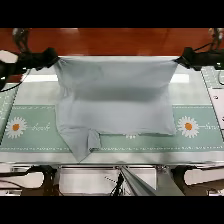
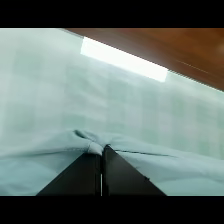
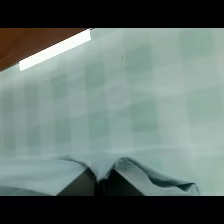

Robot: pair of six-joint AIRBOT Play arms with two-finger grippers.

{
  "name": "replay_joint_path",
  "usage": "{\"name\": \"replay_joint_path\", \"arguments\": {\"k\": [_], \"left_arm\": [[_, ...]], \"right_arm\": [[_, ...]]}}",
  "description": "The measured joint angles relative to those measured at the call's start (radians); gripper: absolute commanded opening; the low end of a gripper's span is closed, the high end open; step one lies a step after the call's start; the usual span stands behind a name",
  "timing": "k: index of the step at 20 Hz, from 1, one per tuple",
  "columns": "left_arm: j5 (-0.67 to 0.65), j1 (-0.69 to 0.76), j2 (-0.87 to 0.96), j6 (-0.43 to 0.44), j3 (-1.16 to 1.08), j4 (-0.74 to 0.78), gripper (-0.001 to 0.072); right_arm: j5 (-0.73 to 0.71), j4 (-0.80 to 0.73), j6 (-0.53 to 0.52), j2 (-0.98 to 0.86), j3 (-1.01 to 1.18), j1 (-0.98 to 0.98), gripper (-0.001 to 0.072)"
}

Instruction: Fold the shirts.

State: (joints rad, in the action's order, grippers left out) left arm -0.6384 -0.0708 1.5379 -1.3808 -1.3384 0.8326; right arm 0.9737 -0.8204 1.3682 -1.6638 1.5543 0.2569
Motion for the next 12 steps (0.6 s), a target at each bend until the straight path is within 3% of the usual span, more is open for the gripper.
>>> {"name": "replay_joint_path", "arguments": {"k": [5,8,12], "left_arm": [[-0.052,0.013,0.143,-0.033,-0.072,-0.003,0.0023],[-0.17,-0.019,0.166,0.015,-0.115,-0.003,0.0023],[-0.43,-0.083,0.179,0.07,-0.166,0.007,0.0023]], "right_arm": [[0.04,0.011,0.038,-0.177,0.126,-0.012,0.0032],[0.097,-0.005,0.039,-0.203,0.159,-0.002,0.0033],[0.25,-0.032,-0.005,-0.216,0.196,0.028,0.0033]]}}
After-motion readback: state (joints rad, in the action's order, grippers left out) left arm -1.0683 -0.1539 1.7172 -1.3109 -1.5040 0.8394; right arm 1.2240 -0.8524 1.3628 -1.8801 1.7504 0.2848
